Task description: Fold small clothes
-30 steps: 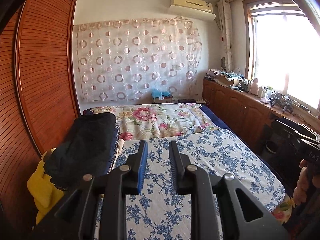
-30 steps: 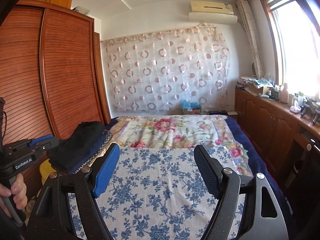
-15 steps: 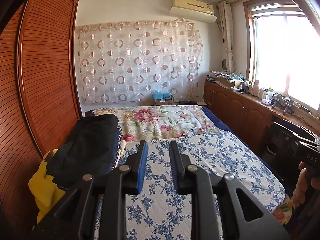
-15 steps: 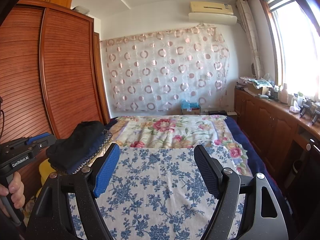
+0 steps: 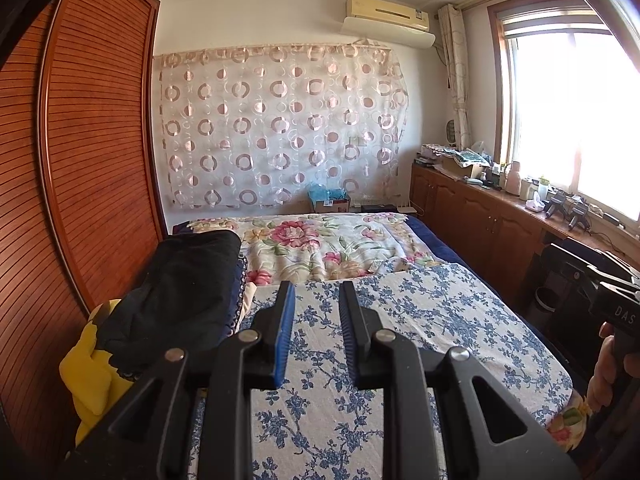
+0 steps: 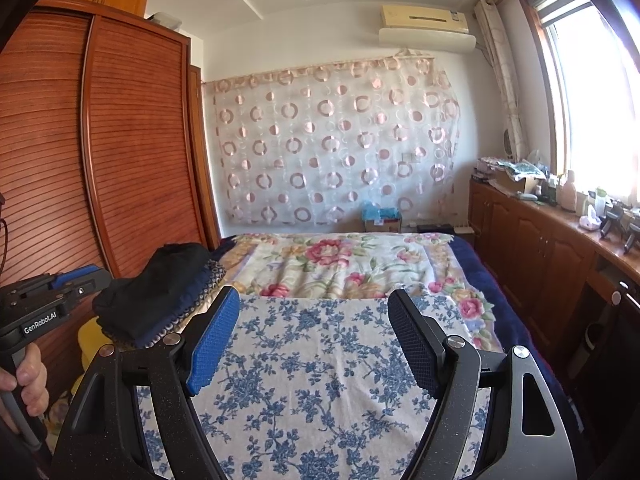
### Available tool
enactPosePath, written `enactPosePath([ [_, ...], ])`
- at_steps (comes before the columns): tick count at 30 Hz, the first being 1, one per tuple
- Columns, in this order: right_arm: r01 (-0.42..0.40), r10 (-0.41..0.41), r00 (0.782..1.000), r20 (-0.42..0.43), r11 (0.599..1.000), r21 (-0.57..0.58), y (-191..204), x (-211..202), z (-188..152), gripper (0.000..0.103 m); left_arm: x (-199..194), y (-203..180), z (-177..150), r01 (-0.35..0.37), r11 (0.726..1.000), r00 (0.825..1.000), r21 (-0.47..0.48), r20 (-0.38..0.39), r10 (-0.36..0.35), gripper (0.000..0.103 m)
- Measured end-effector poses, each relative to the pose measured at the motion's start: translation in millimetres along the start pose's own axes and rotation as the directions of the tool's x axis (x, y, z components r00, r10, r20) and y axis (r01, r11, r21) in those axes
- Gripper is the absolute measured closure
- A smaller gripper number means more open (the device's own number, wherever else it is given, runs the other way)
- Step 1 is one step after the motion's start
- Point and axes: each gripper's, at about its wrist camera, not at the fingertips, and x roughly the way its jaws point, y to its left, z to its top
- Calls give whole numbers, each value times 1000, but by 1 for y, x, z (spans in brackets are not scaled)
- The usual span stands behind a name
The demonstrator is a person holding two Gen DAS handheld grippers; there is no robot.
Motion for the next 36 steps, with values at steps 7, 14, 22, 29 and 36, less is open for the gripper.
enactPosePath([
  [7,1,-1,1000,-1,1000,0,0,0,-1,25,0,1,0,0,1000,1000,0,0,0,82],
  [14,0,0,1000,0,1000,-1,0,-1,0,25,-1,2,1,-3,1000,1000,1,2,3,82],
  [22,-1,1,1000,0,1000,0,0,-1,0,25,-1,1,0,-2,1000,1000,0,3,2,82],
  [29,0,0,1000,1,1000,-2,0,-1,-1,25,-2,1,1,-3,1000,1000,0,4,3,82],
  [36,-1,1,1000,2,1000,-1,1,0,-1,25,-2,1,0,-4,1000,1000,0,5,4,82],
])
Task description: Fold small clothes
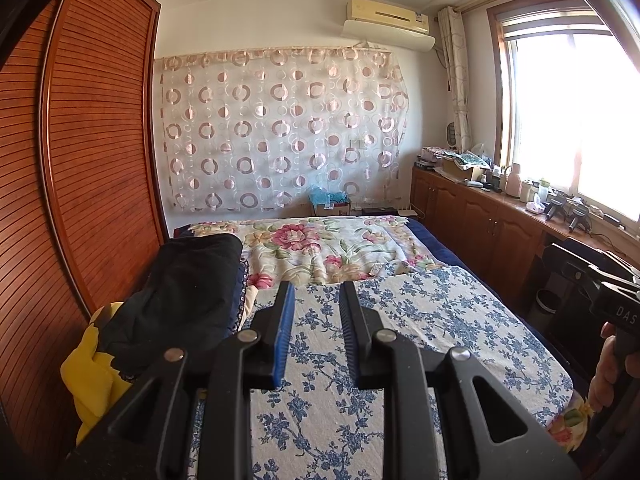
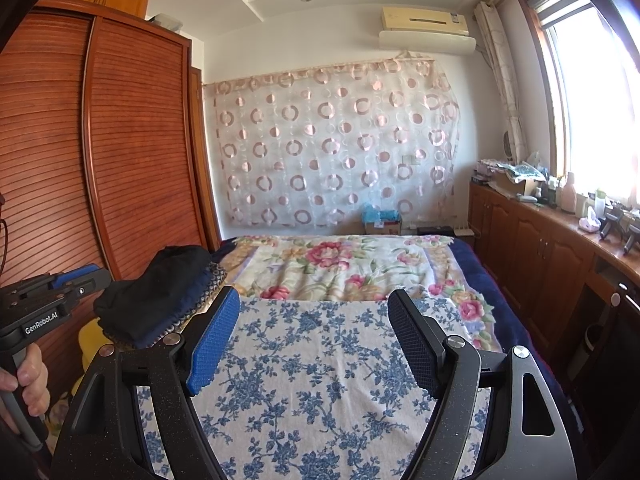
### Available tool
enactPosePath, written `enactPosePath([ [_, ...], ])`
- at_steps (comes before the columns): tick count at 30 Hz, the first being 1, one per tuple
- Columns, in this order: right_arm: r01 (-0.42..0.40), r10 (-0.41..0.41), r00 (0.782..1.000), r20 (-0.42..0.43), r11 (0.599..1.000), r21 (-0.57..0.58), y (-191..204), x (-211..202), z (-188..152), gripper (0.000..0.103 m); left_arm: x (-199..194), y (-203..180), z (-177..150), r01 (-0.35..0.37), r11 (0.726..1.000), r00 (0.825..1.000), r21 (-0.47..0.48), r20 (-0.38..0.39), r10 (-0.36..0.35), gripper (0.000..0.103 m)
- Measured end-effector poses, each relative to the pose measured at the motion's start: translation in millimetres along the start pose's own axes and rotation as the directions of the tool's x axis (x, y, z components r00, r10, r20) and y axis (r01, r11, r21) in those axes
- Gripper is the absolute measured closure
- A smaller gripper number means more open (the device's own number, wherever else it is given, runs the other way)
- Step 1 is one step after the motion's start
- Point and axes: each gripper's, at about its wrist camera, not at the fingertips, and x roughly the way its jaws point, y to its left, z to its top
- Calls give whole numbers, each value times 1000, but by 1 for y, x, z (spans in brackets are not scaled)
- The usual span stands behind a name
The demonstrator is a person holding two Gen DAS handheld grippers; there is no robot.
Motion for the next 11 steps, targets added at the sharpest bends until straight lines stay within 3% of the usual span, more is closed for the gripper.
enactPosePath([
  [11,0,0,1000,4,1000,1,2,-1,3,25,-4,1,6,-4,1000,1000,-3,3,4,82],
])
